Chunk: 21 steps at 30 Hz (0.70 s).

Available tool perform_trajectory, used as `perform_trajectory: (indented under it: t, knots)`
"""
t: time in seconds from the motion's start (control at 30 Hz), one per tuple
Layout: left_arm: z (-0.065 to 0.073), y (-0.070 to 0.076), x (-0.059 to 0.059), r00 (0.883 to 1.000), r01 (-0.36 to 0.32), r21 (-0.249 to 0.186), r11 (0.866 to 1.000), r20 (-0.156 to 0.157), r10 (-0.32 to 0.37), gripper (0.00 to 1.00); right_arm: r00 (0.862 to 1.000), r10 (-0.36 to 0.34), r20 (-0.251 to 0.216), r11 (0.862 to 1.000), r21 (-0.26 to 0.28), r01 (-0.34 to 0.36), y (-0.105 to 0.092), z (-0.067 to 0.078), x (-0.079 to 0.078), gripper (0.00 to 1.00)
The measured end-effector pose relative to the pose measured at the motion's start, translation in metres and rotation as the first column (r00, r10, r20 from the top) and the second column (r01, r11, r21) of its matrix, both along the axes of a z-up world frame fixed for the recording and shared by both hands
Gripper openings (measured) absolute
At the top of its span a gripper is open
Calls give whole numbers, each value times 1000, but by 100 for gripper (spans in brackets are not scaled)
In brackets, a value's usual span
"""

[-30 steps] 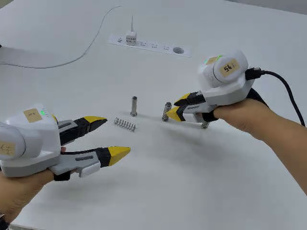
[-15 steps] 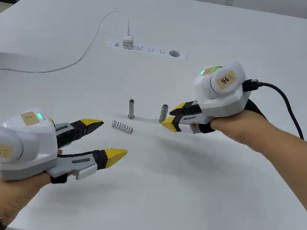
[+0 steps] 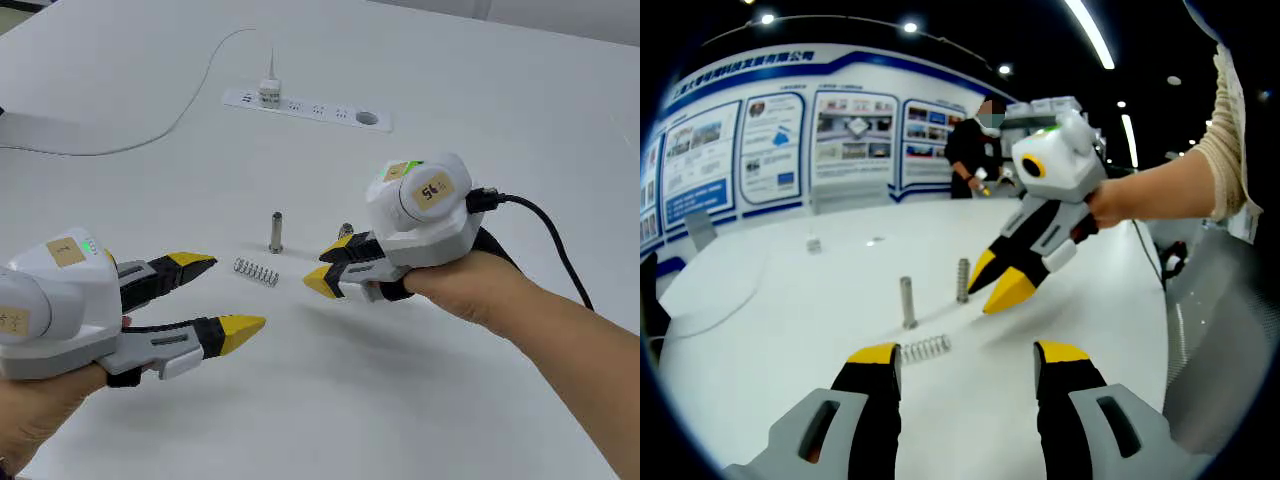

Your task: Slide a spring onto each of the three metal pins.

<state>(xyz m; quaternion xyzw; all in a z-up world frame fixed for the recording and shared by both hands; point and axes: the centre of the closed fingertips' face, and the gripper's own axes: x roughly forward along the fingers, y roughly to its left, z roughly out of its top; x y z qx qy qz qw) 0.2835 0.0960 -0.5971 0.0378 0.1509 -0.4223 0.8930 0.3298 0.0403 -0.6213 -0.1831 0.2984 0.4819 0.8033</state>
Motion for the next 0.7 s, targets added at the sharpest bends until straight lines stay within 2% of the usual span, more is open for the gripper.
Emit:
perform_trajectory:
  t: [0.3, 0.7]
  knots:
    - [-2, 2, -1, 1000, -7, 1, 1000, -5, 7, 54, 1000, 28, -7, 1000, 5, -28, 20, -6, 2, 20]
    - [-3, 7, -2, 1000, -19, -1, 1000, -10, 19, 54, 999, 35, -33, 999, -10, -36, 36, -22, 6, 18]
